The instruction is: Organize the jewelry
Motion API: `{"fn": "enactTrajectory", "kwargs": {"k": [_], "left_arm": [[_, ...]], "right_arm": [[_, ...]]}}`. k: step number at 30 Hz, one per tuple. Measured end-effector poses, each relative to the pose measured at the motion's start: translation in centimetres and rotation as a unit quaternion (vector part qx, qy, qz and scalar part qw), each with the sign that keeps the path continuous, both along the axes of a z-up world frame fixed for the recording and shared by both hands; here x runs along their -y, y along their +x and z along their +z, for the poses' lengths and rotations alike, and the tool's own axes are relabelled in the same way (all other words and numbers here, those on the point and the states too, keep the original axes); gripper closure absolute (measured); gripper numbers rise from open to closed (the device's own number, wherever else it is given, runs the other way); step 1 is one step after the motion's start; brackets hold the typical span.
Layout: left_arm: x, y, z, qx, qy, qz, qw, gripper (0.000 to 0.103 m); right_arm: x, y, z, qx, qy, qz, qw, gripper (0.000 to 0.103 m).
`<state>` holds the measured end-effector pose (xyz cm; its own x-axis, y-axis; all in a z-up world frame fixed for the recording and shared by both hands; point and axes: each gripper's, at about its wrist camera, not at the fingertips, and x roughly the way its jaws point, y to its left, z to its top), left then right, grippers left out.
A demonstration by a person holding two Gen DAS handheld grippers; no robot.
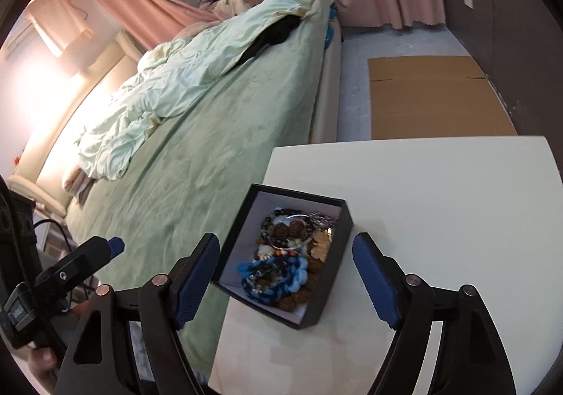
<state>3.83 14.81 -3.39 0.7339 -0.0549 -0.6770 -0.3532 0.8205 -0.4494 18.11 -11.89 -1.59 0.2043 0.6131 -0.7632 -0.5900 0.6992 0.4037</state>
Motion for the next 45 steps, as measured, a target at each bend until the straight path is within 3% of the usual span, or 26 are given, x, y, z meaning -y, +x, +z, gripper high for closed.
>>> {"fn": "enactTrajectory", "kwargs": {"k": [11,15,21,31,45], "left_arm": [[1.5,-1.1,1.3,0.013,0.032,-0.012,0.9993,0.001],[2.5,-1.6,2.1,0.025,0.047,-0.017,0.9984,0.001],[4.5,-2.0,2.9,0.035,0.081,-0.033,0.9955,0.001],[8.5,-2.8,4.1,0.05,0.122,-0.072,0.9886,0.001],[12.4,-4.5,5.1,0.059,0.134,-0.121,0.9818,0.001]], "right_arm": [[5.1,-2.7,4.4,0.062,-0.016,-0.022,0.998,0.023],[7.0,-3.7,5.7,0.083,-0.017,-0.031,0.996,0.009],[9.9,-4.0,6.3,0.098,-0.034,-0.066,0.992,0.009],[12.7,-5.7,8.0,0.127,-0.043,-0.076,0.988,0.009],[16.7,-8.7,8.2,0.14,-0.029,-0.115,0.983,0.009]]}}
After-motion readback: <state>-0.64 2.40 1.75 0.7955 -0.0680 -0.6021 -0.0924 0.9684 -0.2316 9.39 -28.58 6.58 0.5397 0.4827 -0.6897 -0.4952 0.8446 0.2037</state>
